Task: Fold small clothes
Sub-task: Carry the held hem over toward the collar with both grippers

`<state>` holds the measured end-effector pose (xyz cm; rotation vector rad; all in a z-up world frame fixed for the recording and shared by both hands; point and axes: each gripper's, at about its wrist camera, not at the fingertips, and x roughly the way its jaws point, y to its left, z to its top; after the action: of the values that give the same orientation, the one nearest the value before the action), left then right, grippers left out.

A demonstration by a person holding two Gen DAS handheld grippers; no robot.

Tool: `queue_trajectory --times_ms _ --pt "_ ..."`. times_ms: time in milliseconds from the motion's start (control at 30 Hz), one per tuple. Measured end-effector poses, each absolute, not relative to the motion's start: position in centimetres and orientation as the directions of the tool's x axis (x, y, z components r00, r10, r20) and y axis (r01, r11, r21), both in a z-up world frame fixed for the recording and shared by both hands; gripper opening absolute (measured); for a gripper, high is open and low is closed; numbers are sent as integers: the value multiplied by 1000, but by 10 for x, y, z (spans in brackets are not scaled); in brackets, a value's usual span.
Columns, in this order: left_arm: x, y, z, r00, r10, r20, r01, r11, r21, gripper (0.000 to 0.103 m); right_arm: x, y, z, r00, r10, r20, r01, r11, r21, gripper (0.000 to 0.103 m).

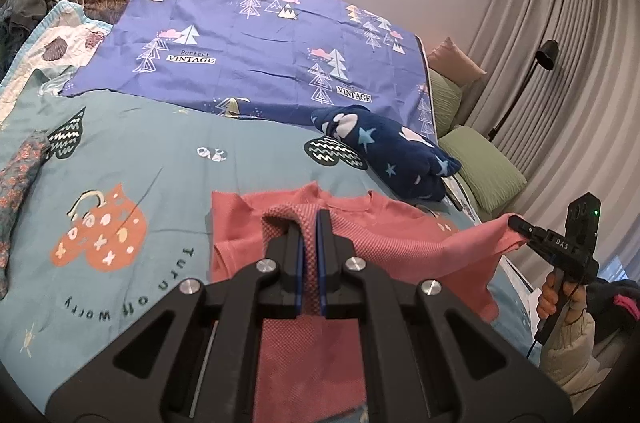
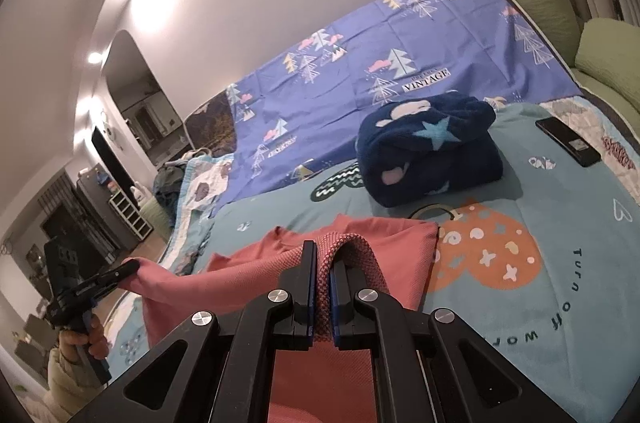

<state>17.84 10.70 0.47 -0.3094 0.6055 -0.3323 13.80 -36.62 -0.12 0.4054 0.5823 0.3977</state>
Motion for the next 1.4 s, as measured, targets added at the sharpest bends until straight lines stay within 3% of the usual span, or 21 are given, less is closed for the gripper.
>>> queue_trajectory --times_ms 267,500,700,1100,1233,1300,1400 --pt "239 97 -13 738 -372 -562 187 914 -359 7 185 -368 -17 759 435 -484 -188 858 477 5" --pt "289 86 -50 681 -342 -648 154 931 -330 7 230 -367 -50 719 357 -596 -69 891 449 6" --pt "307 96 -79 638 -345 -688 92 922 -377 7 256 -362 -71 674 342 -655 -51 906 421 6" --pt "302 103 -54 717 -319 -620 75 919 -386 9 279 -356 -63 683 353 -639 -83 907 412 6" --pt "323 97 -76 659 -271 -702 48 946 -321 9 299 -351 -83 591 312 -744 -13 926 378 10" --pt "320 96 -80 655 -268 -707 56 950 -309 11 293 -352 -81 598 331 -730 -35 921 388 14" --pt "313 103 -74 677 -287 -678 70 942 -329 27 283 -360 -69 626 333 -705 -54 920 387 38"
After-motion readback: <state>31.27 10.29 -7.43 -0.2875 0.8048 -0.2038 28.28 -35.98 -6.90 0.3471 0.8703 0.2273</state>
